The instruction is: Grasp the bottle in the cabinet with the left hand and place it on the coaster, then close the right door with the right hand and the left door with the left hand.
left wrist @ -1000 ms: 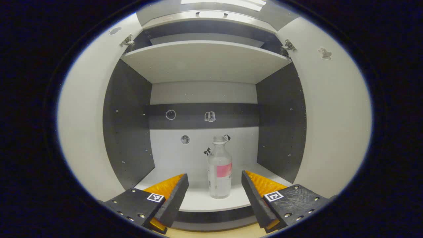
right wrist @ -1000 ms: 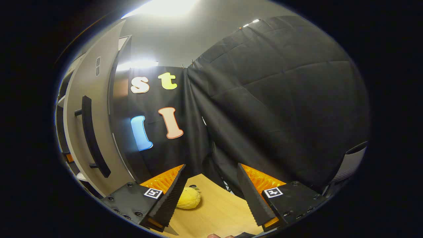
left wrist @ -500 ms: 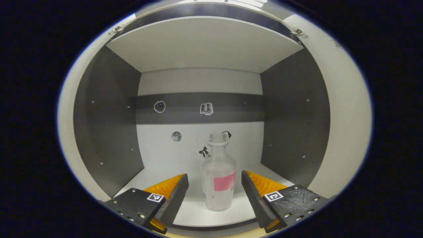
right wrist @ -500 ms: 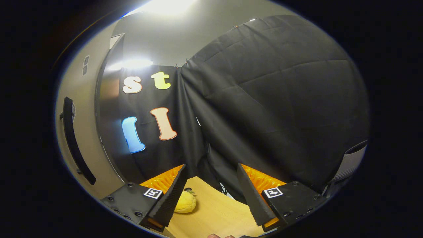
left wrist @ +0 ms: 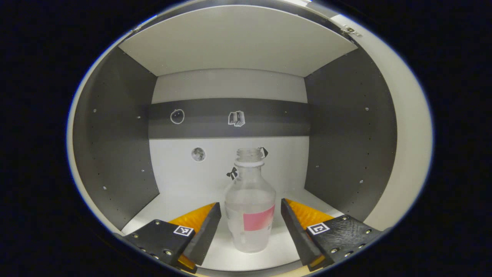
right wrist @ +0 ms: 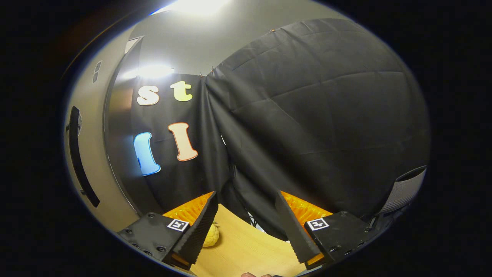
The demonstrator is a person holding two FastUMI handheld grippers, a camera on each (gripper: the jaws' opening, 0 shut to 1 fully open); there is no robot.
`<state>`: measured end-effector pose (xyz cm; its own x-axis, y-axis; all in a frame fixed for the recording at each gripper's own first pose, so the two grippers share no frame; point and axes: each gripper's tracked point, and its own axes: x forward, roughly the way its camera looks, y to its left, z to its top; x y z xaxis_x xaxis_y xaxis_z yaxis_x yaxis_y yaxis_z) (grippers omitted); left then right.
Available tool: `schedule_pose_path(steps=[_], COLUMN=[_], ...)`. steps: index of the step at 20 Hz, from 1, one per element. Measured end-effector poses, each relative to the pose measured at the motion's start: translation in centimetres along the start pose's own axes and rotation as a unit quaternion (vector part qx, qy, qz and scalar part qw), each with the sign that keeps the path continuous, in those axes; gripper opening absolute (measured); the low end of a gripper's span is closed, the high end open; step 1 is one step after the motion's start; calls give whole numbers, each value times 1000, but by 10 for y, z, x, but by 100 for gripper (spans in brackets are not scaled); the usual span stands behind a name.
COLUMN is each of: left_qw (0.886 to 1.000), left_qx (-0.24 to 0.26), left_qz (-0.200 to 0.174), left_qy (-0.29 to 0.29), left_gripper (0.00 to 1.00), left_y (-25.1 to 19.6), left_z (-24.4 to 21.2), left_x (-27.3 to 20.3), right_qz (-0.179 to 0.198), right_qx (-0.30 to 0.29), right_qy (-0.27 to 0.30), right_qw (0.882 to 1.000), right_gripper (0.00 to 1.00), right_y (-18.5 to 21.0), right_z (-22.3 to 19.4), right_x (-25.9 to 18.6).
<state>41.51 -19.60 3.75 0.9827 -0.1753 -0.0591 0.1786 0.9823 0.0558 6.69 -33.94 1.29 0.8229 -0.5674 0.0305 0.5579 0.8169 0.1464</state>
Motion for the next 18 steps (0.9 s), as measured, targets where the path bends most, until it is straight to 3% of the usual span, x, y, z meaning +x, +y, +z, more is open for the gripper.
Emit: schedule_pose_path(steps=[1,3,5,6,7,9,12,16,18], left_qw=[1000,1000,1000,1000,1000,1000,1000,999,999], left_qx=[3,5,-2,-8,-12,-18,-2,-2,5], left_qz=[4,4,-1,-3,-4,-3,7,-2,-5], left_qy=[0,2,1,1,1,-1,-8,-32,-42], left_gripper=[91,74,74,63,77,63,70,66,70], left_y=[2,2,1,0,-1,1,6,4,6], left_z=[-1,-2,0,1,-1,1,9,33,43], left_x=[2,2,1,-1,-1,-3,-13,-38,-55], right_qz=[2,6,6,4,3,3,1,4,6], right_qx=[2,0,-7,-11,-13,-14,-12,-14,-16], right_qy=[3,7,13,16,19,22,22,25,23], right_qw=[1000,1000,1000,1000,1000,1000,1000,1000,1000], right_gripper=[92,95,95,95,95,92,95,92,92], right_y=[0,0,-1,-3,-4,-7,-10,-7,-6], right_z=[-1,-4,-8,-10,-11,-13,-13,-15,-15], right_x=[2,4,5,4,5,3,2,-1,-6])
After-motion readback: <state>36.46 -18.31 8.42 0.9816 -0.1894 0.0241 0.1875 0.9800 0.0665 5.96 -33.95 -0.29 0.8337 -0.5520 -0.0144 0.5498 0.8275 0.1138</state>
